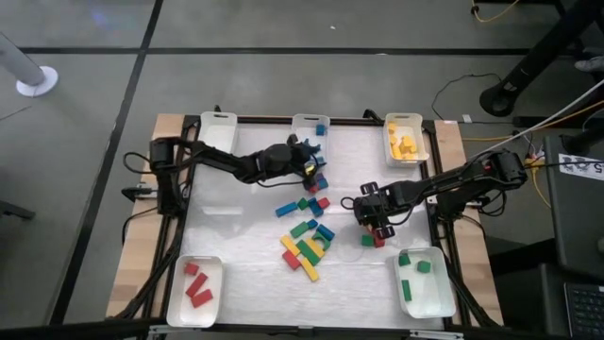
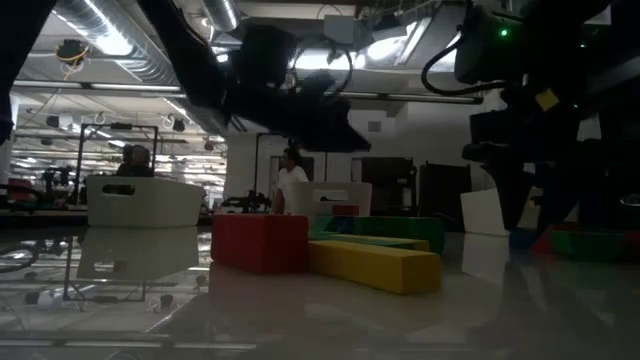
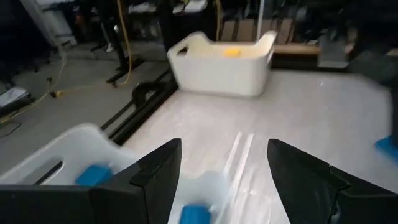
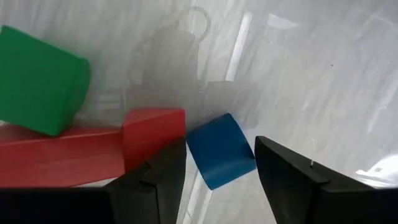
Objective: Sort blocks
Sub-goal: Put the blue block into the top center white bin
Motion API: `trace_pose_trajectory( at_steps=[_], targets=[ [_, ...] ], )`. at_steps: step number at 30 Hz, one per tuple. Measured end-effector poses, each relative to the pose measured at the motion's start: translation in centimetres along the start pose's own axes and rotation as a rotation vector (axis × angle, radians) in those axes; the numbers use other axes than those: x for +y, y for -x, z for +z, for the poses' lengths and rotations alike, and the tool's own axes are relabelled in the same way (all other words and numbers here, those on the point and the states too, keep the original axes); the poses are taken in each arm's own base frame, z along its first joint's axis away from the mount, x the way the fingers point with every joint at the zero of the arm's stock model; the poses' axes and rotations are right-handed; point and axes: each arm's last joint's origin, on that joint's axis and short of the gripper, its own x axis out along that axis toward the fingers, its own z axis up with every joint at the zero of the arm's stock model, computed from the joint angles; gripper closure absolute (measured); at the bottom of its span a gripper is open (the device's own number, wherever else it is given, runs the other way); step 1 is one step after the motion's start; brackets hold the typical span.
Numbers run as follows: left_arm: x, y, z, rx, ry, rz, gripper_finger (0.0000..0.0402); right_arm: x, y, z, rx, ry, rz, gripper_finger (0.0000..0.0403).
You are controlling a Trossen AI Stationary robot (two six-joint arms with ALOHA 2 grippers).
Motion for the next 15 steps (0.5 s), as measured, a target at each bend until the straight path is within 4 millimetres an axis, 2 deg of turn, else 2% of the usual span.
trace_pose_trajectory(
  at_steps=[8, 15],
  targets=[
    [-2.6, 3.0, 3.6, -0.051, -0.010, -0.089, 0.0176, 0.1, -1.0, 0.1, 0.037, 0.004, 0.006, 0.0210],
    [-4.9, 5.9, 4.9, 0.036, -0.040, -0.182, 0.0176, 0.2, -1.8, 0.2, 0.077, 0.009, 0.014, 0.0224]
  ],
)
